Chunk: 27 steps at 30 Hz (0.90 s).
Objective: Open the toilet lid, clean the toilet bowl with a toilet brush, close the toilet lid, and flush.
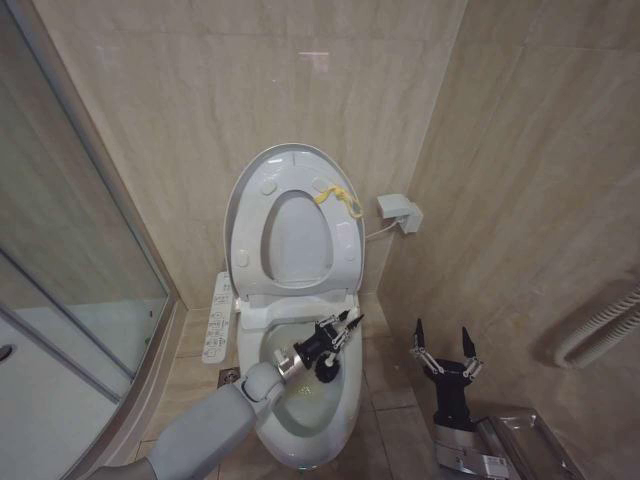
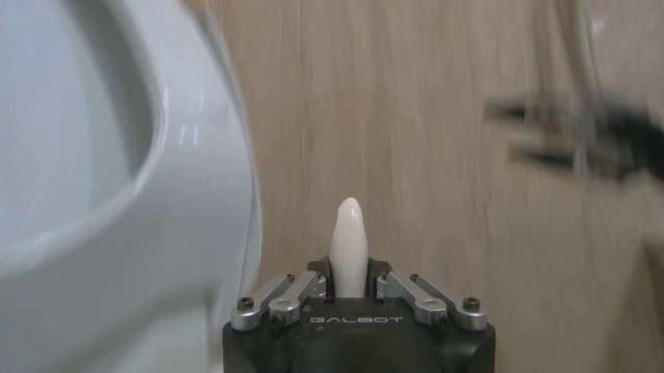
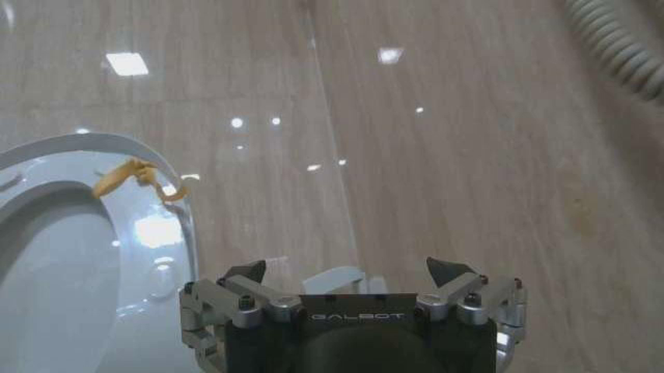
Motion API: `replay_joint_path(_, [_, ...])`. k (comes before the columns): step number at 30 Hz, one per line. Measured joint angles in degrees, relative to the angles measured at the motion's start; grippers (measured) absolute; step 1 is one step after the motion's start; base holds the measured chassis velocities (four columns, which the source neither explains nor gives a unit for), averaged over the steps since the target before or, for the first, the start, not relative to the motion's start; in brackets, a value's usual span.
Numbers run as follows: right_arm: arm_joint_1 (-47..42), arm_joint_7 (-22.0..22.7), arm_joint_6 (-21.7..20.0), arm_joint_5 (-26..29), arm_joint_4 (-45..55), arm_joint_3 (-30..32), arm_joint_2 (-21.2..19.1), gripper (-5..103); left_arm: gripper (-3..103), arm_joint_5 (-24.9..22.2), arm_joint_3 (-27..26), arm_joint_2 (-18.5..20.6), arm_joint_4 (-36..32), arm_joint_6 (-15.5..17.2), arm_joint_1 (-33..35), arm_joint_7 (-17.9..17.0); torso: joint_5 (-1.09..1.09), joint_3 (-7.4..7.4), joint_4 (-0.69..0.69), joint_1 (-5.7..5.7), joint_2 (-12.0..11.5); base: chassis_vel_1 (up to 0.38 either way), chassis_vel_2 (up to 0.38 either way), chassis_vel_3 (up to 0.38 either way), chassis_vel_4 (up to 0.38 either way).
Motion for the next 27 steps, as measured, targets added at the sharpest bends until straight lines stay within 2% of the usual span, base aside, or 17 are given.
replay_joint_path(1, [0.0,0.0,0.0,0.0,0.0,0.0,0.0,100,22,0.0,0.0,0.0,0.0,0.0,0.0,0.0,0.0,0.0,0.0,0.0,0.0,0.0,0.0,0.0,0.0])
replay_joint_path(3, [0.1,-0.2,0.0,0.0,0.1,-0.6,0.1,100,22,1.4,-0.9,0.3,4.0,-0.6,0.9,0.7,0.02,0.0,0.14,0.0,0.0,0.0,0.0,0.0,0.0])
replay_joint_path(5, [0.1,-0.3,0.0,-0.1,0.1,-0.7,0.1,100,22,1.4,-1.2,0.2,4.0,-0.7,0.9,0.7,0.02,0.0,0.15,0.0,0.0,0.0,0.0,0.0,0.0])
replay_joint_path(6, [0.0,-0.5,0.1,-0.2,0.1,-0.8,0.2,100,22,0.9,-1.0,-0.4,1.7,-0.2,0.5,0.3,0.02,0.0,0.15,-0.01,0.0,0.0,0.0,0.0,0.0])
replay_joint_path(8, [-0.1,-0.5,0.3,-0.3,-0.1,-0.6,0.2,100,22,-0.5,-0.1,-1.5,-3.0,0.8,-0.9,-0.7,-0.01,0.0,0.01,0.0,0.0,0.0,0.0,0.0,0.0])
replay_joint_path(10, [-0.1,-0.5,0.5,-0.3,-0.2,-0.4,0.2,100,22,-0.9,0.3,-1.7,-4.3,1.1,-1.4,-0.9,-0.01,-0.02,-0.03,-0.01,0.0,0.0,0.0,0.0,0.0])
replay_joint_path(12, [-0.2,-0.5,0.5,-0.3,-0.3,-0.3,0.2,100,22,-0.6,0.7,-1.7,-3.5,1.0,-1.5,-0.7,0.02,0.0,-0.01,0.0,0.0,0.0,0.0,0.0,0.0])
replay_joint_path(13, [-0.4,-0.5,0.6,-0.3,-0.2,-0.3,0.2,100,22,0.4,0.5,-1.4,-0.6,0.5,-0.9,0.0,0.0,0.0,-0.01,0.0,0.0,0.0,0.0,0.0,0.0])
replay_joint_path(15, [-0.4,-0.6,0.6,-0.3,-0.1,-0.5,0.2,100,22,1.5,-0.5,-0.8,3.0,-0.3,0.2,0.6,0.01,0.0,0.1,0.0,0.0,0.0,0.0,0.0,0.0])
replay_joint_path(17, [-0.4,-0.8,0.6,-0.3,-0.1,-0.7,0.2,100,22,2.1,-1.1,-0.6,4.7,-0.6,0.7,0.9,0.03,0.0,0.15,-0.01,0.0,0.0,0.0,0.0,0.0])
replay_joint_path(19, [-0.4,-0.9,0.6,-0.3,-0.1,-0.8,0.2,100,22,2.1,-1.3,-0.7,4.6,-0.7,0.8,1.0,0.01,0.0,0.15,0.0,0.0,0.0,0.0,0.0,0.0])
replay_joint_path(20, [-0.4,-1.0,0.6,-0.3,-0.1,-0.7,0.2,100,22,1.6,-1.1,-1.1,2.3,-0.4,0.4,0.7,0.02,0.01,0.15,-0.01,0.0,0.0,0.0,0.0,0.0])
replay_joint_path(22, [-0.4,-1.0,0.6,-0.3,-0.1,-0.4,0.2,100,22,0.6,-0.3,-2.2,-2.2,0.2,-1.0,-0.2,-0.01,0.0,0.0,0.0,0.0,0.0,0.0,0.0,0.0])
replay_joint_path(24, [-0.4,-1.0,0.7,-0.3,-0.1,-0.3,0.2,100,22,0.3,0.4,-2.4,-3.9,0.4,-1.6,-0.6,-0.01,-0.01,-0.03,-0.01,0.0,0.0,0.0,0.0,0.0])
replay_joint_path(26, [-0.5,-1.1,0.7,-0.3,0.0,-0.3,0.2,100,22,0.8,1.1,-2.1,-2.2,0.4,-1.6,-0.3,0.0,0.0,-0.01,0.0,0.0,-0.047,-0.07,-0.008,-0.015])
replay_joint_path(27, [-0.5,-1.1,0.7,-0.3,0.1,-0.5,0.2,100,22,2.3,0.3,-1.8,1.5,-0.5,-0.9,0.6,-0.01,0.0,0.01,0.0,0.0,0.0,0.0,0.0,0.0])
